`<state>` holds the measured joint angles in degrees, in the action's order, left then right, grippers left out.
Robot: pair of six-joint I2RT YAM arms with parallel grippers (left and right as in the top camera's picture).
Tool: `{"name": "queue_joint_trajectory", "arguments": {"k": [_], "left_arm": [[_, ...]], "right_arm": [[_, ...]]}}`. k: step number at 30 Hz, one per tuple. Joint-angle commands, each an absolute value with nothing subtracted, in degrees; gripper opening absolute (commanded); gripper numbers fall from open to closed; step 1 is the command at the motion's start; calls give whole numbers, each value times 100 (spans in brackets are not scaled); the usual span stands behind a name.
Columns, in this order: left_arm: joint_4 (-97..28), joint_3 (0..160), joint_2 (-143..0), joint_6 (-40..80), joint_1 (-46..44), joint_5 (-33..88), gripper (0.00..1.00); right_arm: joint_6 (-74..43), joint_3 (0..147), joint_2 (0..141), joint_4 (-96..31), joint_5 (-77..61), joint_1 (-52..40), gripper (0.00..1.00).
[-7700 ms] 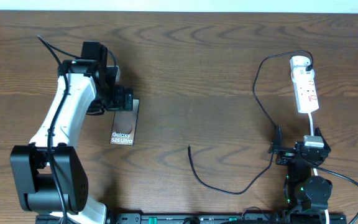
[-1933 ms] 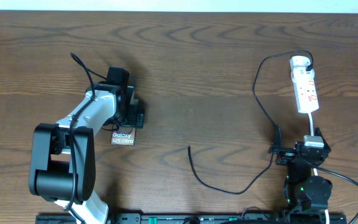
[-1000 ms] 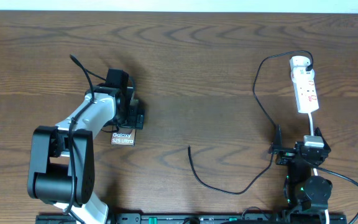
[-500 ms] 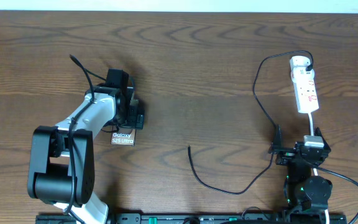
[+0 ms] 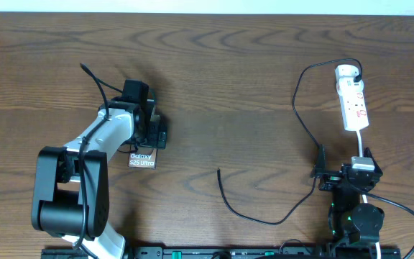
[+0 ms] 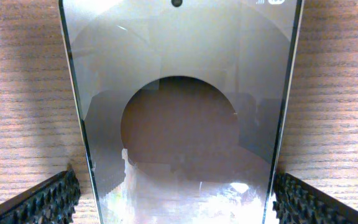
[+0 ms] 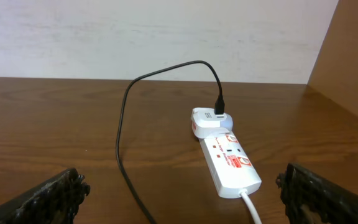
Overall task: Plug charger to phone and switch on socket
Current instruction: 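Close the left gripper on the phone and hold it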
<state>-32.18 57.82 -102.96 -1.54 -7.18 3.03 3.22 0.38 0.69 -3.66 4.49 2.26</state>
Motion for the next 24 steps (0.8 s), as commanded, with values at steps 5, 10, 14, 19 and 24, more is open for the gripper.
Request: {"name": "queue_joint_trajectory", "arguments": {"k": [5,10,14,19,24], "left_arm": [[-3181,5557,-10449,-172,-709,250,98],[-3181,5470,-10449,-172,-709,252,98],[-3190,5363,-10449,-172,-709,252,98],[-3201,5201,-10449,-169,-709,252,98],[-3197,5179,-10449,-172,-709,250,98]], "right_arm": [[370,32,38,-390,436,183,99],[370,32,38,-390,436,183,99],[370,32,38,-390,436,183,99],[370,32,38,-390,436,183,99],[370,32,38,-390,436,183,99]]}}
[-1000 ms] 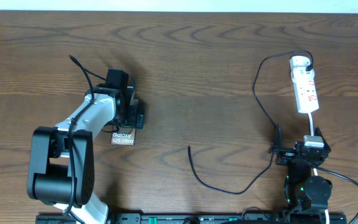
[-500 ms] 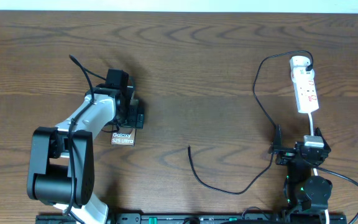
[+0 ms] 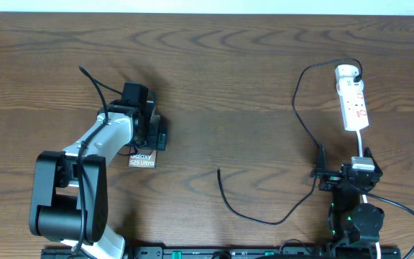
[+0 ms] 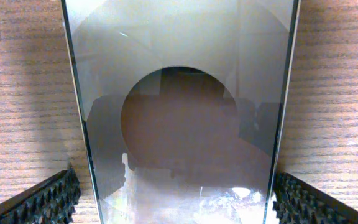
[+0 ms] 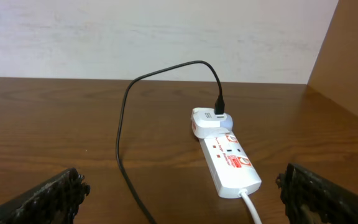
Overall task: Plug charger to phone and switch on socket
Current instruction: 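Close the left gripper on the phone and hold it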
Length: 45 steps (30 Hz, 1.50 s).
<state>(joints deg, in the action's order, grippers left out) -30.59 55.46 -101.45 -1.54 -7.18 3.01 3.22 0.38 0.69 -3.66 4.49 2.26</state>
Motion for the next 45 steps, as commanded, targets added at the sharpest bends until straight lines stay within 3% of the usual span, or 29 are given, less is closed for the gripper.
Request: {"name": "queue_joint_trajectory", "arguments": {"k": [1,45], "left_arm": [[-3197,5179,-10449,-172,-709,252,98],[-3216,5181,-10449,-167,-709,250,98]], "right_arm": [[370,32,38,-390,436,183,99],[370,32,38,-390,436,183,99]]}}
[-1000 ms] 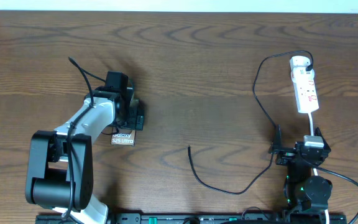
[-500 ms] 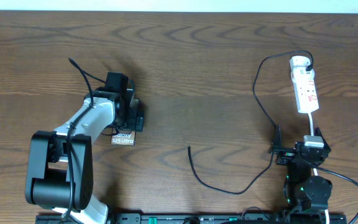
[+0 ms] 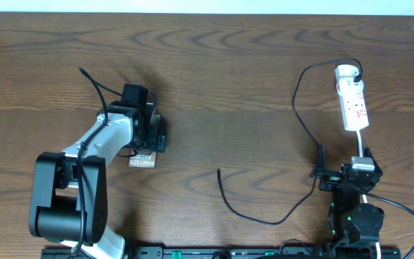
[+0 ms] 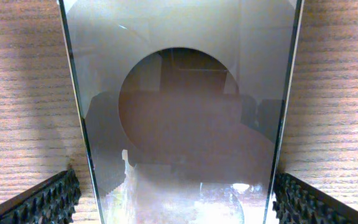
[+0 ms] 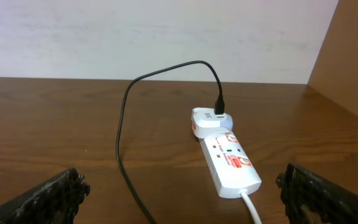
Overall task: Plug charger to phone and switch on socket
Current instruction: 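Close the left gripper on the phone and hold it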
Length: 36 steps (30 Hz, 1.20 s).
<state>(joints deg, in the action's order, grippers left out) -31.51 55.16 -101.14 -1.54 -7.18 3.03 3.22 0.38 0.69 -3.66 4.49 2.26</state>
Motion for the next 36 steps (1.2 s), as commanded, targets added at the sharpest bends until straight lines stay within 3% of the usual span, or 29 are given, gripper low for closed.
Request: {"name": "queue_joint_trajectory", "arguments": {"k": [1,32,36], "left_arm": [[-3203,5181,-10449,-167,-709,250,98],[-3177,5181,-10449,-167,-709,250,100],[-3177,5181,-10449,-169,-709,250,88]], "right_arm": [[370,32,38,-390,436,183,99],[370,32,38,-390,436,183,99],[370,32,38,-390,436,183,99]]}}
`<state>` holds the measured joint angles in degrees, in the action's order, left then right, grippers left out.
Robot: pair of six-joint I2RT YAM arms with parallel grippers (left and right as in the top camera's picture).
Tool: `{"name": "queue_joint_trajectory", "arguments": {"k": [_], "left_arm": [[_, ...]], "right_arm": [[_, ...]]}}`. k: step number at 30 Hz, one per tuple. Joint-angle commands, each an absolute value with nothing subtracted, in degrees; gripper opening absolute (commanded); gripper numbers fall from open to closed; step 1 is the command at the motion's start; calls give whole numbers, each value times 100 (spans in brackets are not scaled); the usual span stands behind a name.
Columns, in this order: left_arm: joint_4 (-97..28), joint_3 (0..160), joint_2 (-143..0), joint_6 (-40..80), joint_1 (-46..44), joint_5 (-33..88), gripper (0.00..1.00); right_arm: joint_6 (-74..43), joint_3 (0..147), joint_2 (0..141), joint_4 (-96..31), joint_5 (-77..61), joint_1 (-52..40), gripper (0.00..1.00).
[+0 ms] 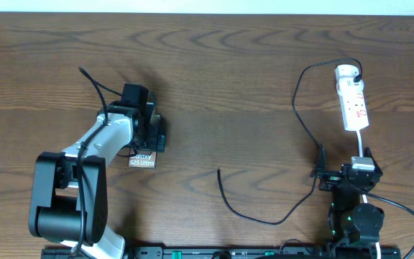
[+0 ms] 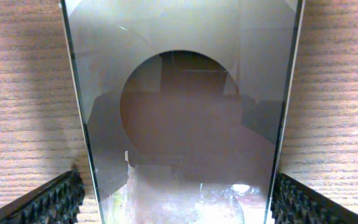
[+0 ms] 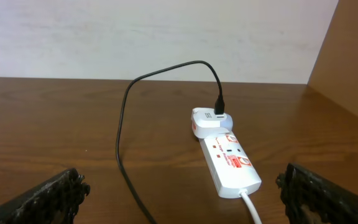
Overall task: Plug charger to phone and switch on socket
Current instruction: 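Close the left gripper on the phone and hold it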
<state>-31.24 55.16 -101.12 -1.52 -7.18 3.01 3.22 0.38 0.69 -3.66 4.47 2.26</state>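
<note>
A phone [image 2: 179,93] lies flat on the table, its glossy screen filling the left wrist view. In the overhead view its near end, marked Galaxy S25 Ultra [image 1: 141,160], sticks out from under my left gripper [image 1: 149,133]. That gripper [image 2: 178,190] is open and straddles the phone, with a finger close to each long edge. The black charger cable [image 1: 300,122] runs from the white adapter [image 1: 346,71] in the white socket strip [image 1: 355,104] to a loose end [image 1: 219,173] at mid-table. My right gripper [image 3: 182,186] is open and empty at the front right, short of the strip [image 3: 232,163].
The strip's white lead [image 1: 361,144] runs back toward the right arm's base [image 1: 354,219]. The cable loops over the table [image 1: 236,86] between the two arms. A pale wall [image 3: 154,37] stands behind the far edge of the table.
My left gripper's fingers stand slightly closer to the phone's edges. The phone, cable, strip and right arm are where they were.
My left gripper was open over the phone at each moment, and the view crept a little along the screen. The fingers have come in slightly toward its edges. The right arm stayed open and still, facing the strip. The cable's end has not moved.
</note>
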Motion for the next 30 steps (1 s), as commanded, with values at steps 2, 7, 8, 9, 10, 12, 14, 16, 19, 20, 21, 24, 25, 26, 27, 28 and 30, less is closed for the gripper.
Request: {"name": "queue_joint_trajectory", "arguments": {"k": [2,7,8,9,10,12,14,16,19,20,21,24,25,26,27,28,30], "left_arm": [[-3175,5181,-10449,-169,-709,252,86],[-3175,5181,-10449,-169,-709,250,84],[-3175,5181,-10449,-169,-709,252,84],[-3175,5181,-10449,-169,-709,250,83],[-3175,5181,-10449,-169,-709,250,83],[-3175,5181,-10449,-167,-709,252,81],[-3175,5181,-10449,-169,-709,252,79],[-3175,5181,-10449,-169,-709,252,77],[-3175,5181,-10449,-169,-709,252,77],[-3175,5181,-10449,-169,-709,250,76],[-3175,5181,-10449,-169,-709,252,76],[-3173,5181,-10449,-169,-709,252,72],[-3168,5181,-10449,-169,-709,250,67],[-3157,5181,-10449,-167,-709,252,63],[-3148,5181,-10449,-169,-709,250,62],[-3133,5181,-10449,-169,-709,252,59],[-3111,5181,-10449,-167,-709,252,56]], "right_arm": [[370,32,38,-390,436,183,99],[370,32,38,-390,436,183,99],[370,32,38,-390,436,183,99],[370,32,38,-390,436,183,99],[370,32,38,-390,436,183,99],[370,32,38,-390,436,183,99],[370,32,38,-390,436,183,99],[370,32,38,-390,436,183,99],[370,32,38,-390,436,183,99],[370,32,38,-390,436,183,99],[370,32,38,-390,436,183,99],[370,32,38,-390,436,183,99],[370,32,38,-390,436,183,99],[370,32,38,-390,436,183,99],[370,32,38,-390,436,183,99],[370,32,38,-390,436,183,99],[370,32,38,-390,436,183,99]]}}
